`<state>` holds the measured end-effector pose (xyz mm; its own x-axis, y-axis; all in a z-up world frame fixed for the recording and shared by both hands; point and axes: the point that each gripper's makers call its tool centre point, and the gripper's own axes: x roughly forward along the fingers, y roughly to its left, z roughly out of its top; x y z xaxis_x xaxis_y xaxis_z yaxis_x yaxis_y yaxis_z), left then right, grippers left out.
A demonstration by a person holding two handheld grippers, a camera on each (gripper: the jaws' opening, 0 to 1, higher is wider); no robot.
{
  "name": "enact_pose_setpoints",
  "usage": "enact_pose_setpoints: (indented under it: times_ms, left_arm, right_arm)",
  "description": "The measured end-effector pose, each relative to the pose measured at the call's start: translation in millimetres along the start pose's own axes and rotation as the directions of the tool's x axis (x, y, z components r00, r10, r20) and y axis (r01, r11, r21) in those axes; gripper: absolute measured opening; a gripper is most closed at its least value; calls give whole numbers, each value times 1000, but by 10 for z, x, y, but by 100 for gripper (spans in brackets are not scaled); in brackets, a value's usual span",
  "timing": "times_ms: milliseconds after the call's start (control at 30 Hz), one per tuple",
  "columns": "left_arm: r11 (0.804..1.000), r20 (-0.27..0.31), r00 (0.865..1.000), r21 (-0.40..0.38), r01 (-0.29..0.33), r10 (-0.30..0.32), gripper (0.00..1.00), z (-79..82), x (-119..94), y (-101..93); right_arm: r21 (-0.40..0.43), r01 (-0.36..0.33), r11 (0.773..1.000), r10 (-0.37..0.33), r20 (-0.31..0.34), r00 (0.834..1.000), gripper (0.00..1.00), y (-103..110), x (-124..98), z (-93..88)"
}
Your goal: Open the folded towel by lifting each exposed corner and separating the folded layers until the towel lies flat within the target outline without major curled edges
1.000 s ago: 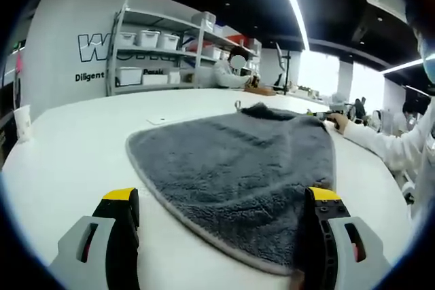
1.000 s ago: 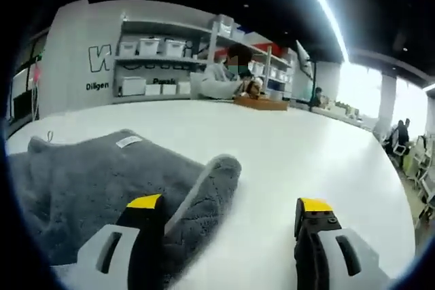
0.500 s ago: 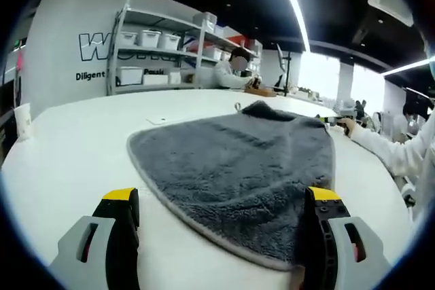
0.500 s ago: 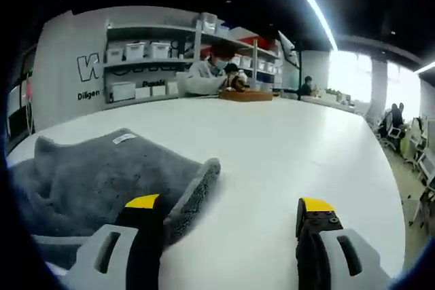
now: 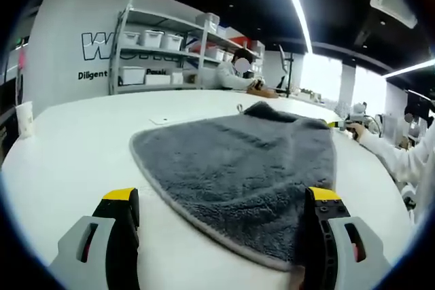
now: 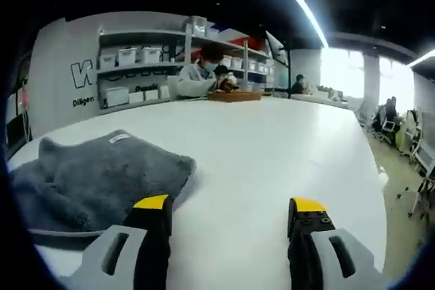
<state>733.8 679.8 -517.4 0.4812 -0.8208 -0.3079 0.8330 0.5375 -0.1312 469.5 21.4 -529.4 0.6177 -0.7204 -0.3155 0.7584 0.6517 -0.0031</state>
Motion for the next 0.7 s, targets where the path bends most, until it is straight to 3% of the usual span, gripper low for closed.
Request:
enact_pose_setpoints:
  times_ms: [133,200,300,333,367,400,433,500,533,600,667,700]
  left_arm:
    - [1000,2,1000,-1,1,-1,100,3,-3,-4]
    - [1000,7,1000,-6,2,-2,100,7,-8,-4]
    - [1000,10,1000,-9,3,-3,100,10,-10,-2]
    - [1000,10,1000,-9,4,-4,100,11,-9,-1]
    - [1000,9,1000,-8,4,-4,100,11,-8,2]
    - [1000,9,1000,-8,4,-4,100,12,-8,2]
    - [1000,9,1000,-7,5,-5,100,10,-8,-6]
    - [1000,11,1000,-8,7,-7,100,10,-11,-16]
    - [1000,11,1000,-9,7,-7,100,11,-10,-14]
    - [1000,12,1000,-9,8,-8,100,15,-8,-4]
    - [1000,13,1000,-8,9,-9,100,15,-7,-8]
    - [1000,13,1000,-8,9,-9,100,15,-7,-11]
  right_arm:
    - [11,-20,1000,20,19,1000,68,31,-26,42]
    - [28,-41,999,39,75,996,70,52,-63,135]
    - [57,-147,987,134,187,973,73,234,-151,335]
    - [62,-202,977,182,232,955,75,332,-205,419]
    - [48,-280,959,254,292,922,75,482,-297,529]
    - [40,-299,953,273,305,912,75,522,-321,552]
    - [-4,-400,917,375,351,858,75,743,-445,625]
    - [4,-523,853,485,367,794,75,991,-574,639]
    - [3,-544,839,505,367,781,76,1033,-593,636]
    - [-19,-632,775,601,333,727,81,1258,-674,573]
    - [-58,-650,758,631,321,706,85,1351,-703,566]
    - [-78,-666,742,651,323,687,88,1421,-770,558]
